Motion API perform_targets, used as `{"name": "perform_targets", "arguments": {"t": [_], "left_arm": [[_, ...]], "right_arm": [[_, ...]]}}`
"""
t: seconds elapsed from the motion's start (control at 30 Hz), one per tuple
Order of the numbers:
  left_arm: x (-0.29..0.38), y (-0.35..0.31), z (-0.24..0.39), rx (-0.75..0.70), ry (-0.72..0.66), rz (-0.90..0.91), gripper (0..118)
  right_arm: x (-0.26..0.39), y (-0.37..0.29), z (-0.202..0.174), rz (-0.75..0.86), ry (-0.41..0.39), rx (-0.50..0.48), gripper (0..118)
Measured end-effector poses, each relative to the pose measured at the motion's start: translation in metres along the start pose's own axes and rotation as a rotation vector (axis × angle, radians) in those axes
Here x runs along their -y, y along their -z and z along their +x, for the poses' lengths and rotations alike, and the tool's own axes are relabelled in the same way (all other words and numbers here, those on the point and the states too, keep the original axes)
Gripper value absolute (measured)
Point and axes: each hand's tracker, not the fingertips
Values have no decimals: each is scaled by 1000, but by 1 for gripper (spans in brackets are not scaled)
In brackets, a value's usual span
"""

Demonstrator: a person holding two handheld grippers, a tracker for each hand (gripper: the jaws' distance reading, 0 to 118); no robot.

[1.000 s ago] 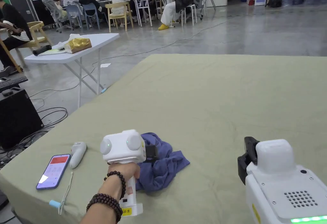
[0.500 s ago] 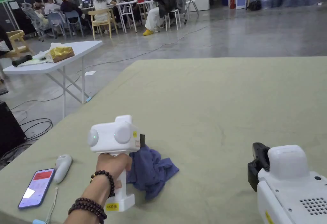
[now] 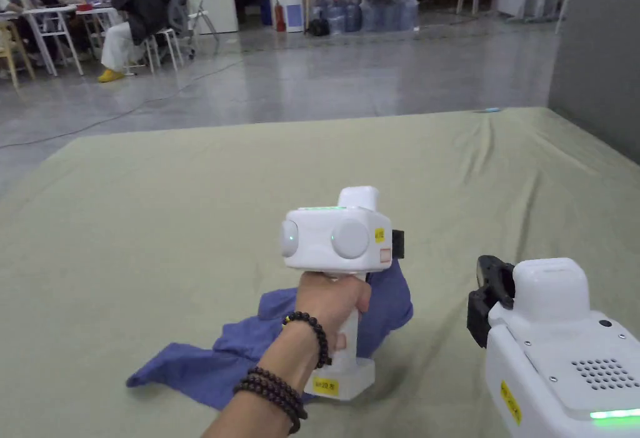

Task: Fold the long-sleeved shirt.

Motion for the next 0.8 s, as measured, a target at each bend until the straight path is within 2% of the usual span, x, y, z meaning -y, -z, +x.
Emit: {"name": "perform_targets", "arguments": {"t": [0.07, 0.17, 0.27, 0.3, 0.33, 0.37, 0.4, 0.5, 0.6, 0.7, 0.8], "left_arm": [[19, 45, 24, 47, -25, -108, 7], [47, 72, 46, 69, 5, -169, 7], [48, 74, 48, 30, 25, -109, 10], [45, 68, 45, 19, 37, -97, 33], [42, 59, 41, 21, 44, -84, 64], [37, 45, 35, 39, 42, -55, 88], [34, 30, 29, 53, 44, -23, 101], [39, -33, 7, -16, 36, 128, 103], [71, -103, -16, -169, 27, 266, 103], [119, -161, -34, -333, 22, 317, 103], [168, -207, -53, -381, -66, 358, 103]], "right_arm": [[2, -5, 21, -7, -2, 69, 0], [5, -10, 43, -21, 3, 115, 0], [8, -15, 53, -27, -6, 151, 0], [9, -16, 55, -27, 0, 152, 0], [9, -16, 57, -31, 15, 148, 0], [8, -17, 57, -43, 30, 141, 0], [8, -17, 57, -56, 39, 135, 0], [6, -16, 53, -92, 26, 104, 0], [10, -17, 41, -79, -19, 90, 0], [15, -21, 33, -91, -14, 69, 0], [24, -21, 24, -105, 10, 49, 0]]}}
